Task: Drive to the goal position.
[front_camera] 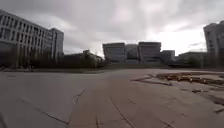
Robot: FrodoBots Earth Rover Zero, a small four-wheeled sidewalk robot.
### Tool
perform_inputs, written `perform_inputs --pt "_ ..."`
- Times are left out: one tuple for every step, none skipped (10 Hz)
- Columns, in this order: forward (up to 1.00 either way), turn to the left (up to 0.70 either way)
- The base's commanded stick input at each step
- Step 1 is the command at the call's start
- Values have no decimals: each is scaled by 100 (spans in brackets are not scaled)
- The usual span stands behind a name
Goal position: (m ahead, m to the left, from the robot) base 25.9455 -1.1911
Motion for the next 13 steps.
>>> perform_inputs --pt "100 5" --pt "100 8" --pt "100 9" --pt "100 4" --pt "100 1" --pt "100 7" --pt "100 7" --pt "100 10" --pt "100 14" --pt "100 40" --pt "100 24" --pt "100 13" --pt "100 17"
